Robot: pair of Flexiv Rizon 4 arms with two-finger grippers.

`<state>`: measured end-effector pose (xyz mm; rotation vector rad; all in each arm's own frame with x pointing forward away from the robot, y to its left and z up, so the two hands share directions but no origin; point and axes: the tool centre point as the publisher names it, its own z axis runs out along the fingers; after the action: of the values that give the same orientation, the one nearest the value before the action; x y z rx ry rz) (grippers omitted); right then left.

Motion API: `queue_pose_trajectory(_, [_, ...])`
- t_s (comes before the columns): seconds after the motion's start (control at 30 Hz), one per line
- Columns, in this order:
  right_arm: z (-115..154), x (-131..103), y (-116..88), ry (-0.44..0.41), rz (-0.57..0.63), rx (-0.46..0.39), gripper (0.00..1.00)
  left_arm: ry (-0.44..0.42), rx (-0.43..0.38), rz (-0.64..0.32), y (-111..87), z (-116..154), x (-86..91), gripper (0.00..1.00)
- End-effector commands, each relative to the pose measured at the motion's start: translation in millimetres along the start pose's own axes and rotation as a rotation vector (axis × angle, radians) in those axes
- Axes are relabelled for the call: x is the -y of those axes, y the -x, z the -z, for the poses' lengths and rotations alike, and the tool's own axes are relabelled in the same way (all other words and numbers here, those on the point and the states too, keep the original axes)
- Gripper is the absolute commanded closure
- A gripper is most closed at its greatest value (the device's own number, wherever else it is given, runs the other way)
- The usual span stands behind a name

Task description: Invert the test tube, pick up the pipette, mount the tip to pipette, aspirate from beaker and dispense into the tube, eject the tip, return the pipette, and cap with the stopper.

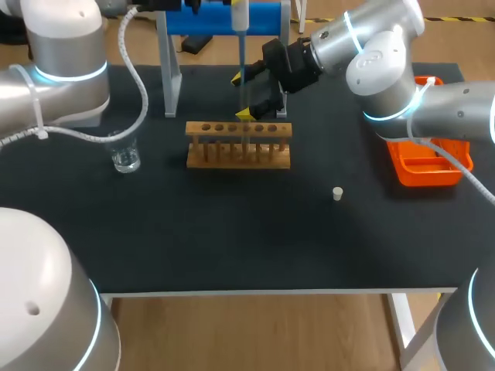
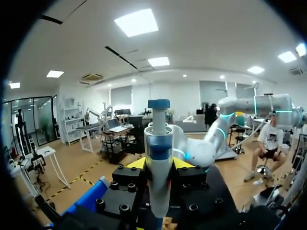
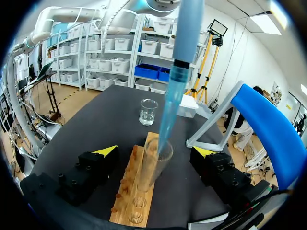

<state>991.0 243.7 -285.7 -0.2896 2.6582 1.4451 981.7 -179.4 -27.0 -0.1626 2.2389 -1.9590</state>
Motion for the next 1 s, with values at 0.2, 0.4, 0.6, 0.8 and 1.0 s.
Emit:
queue_pose_trajectory(0.2, [1, 0, 0, -0.001, 0.000, -0.001, 0.00, -0.018, -0.003, -0.052, -1.7, -2, 2.6, 1.00])
queue_pose_trajectory(0.4, [1, 0, 0, -0.001, 0.000, -0.001, 0.00, -0.021, -0.007, -0.055, -2.5, -3, -0.7, 1.00])
queue_pose_trajectory(0.6, [1, 0, 0, -0.001, 0.000, -0.001, 0.00, -0.014, -0.021, -0.048, -3.6, -6, -5.2, 1.00])
queue_pose_trajectory(0.8, [1, 0, 0, -0.001, 0.000, -0.001, 0.00, -0.010, -0.024, -0.042, -3.6, -7, -9.6, 1.00])
queue_pose_trajectory(1.0, [1, 0, 0, -0.001, 0.000, -0.001, 0.00, -0.010, -0.031, -0.035, -3.5, -9, -13.8, 1.00])
